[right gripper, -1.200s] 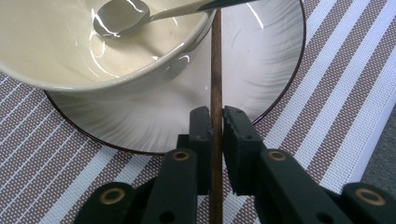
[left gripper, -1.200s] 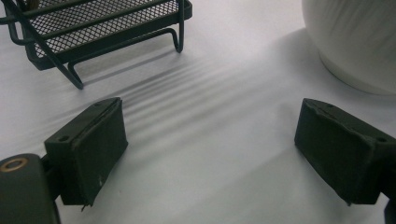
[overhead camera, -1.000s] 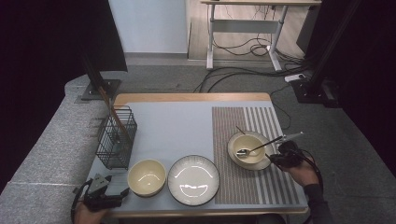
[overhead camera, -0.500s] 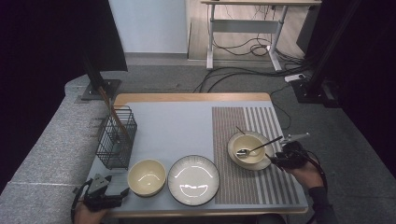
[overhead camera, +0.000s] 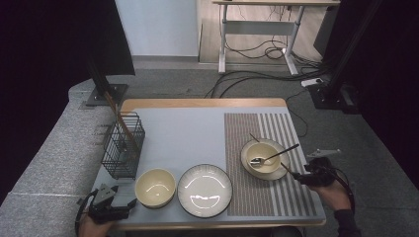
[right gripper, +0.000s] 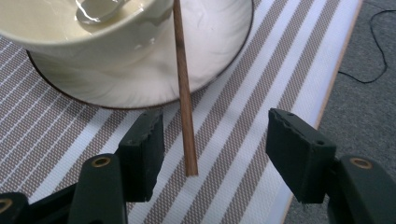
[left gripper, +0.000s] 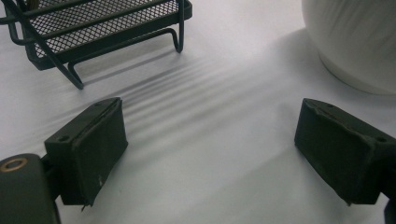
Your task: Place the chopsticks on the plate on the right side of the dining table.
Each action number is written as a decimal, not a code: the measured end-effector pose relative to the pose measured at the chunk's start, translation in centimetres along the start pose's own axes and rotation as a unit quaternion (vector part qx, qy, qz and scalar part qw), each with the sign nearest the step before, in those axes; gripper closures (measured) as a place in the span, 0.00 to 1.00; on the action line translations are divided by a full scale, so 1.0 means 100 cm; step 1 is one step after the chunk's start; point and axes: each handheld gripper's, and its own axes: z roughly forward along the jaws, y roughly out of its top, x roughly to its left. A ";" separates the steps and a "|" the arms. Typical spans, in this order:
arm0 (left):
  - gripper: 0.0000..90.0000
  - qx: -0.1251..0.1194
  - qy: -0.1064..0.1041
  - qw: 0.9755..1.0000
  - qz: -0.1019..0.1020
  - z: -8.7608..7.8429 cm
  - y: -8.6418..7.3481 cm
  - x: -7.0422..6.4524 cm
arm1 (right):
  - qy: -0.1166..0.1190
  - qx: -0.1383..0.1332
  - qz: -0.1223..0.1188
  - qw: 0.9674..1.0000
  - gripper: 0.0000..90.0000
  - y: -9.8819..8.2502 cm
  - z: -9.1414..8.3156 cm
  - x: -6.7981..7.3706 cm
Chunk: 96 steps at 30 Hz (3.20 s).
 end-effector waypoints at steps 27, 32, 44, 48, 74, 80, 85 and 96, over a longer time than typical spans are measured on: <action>0.10 0.000 0.000 1.000 0.000 0.000 0.000 0.000 | -0.023 0.017 0.047 0.998 0.61 -0.023 0.013 -0.024; 0.10 0.000 0.000 1.000 0.000 0.000 0.000 0.000 | -0.028 0.019 0.053 0.998 0.64 -0.023 0.015 -0.029; 0.10 0.000 0.000 1.000 0.000 0.000 0.000 0.000 | -0.039 0.016 0.067 0.997 0.66 -0.023 0.018 -0.039; 0.10 0.000 0.000 1.000 0.000 0.000 0.000 0.000 | -0.041 0.014 0.070 0.997 0.66 -0.022 0.019 -0.042; 0.10 0.000 0.000 1.000 0.000 0.000 0.000 0.000 | -0.056 0.008 0.091 0.994 0.73 -0.011 0.026 -0.057; 0.10 0.000 0.000 1.000 0.000 0.000 0.000 0.000 | -0.060 0.007 0.096 0.994 0.74 -0.008 0.028 -0.060; 0.10 0.000 -0.001 1.000 0.000 0.000 0.000 0.000 | -0.063 0.007 0.097 0.993 0.74 -0.006 0.030 -0.062; 0.10 0.000 0.000 1.000 0.000 0.000 0.000 0.000 | -0.068 0.006 0.103 0.992 0.74 -0.002 0.033 -0.067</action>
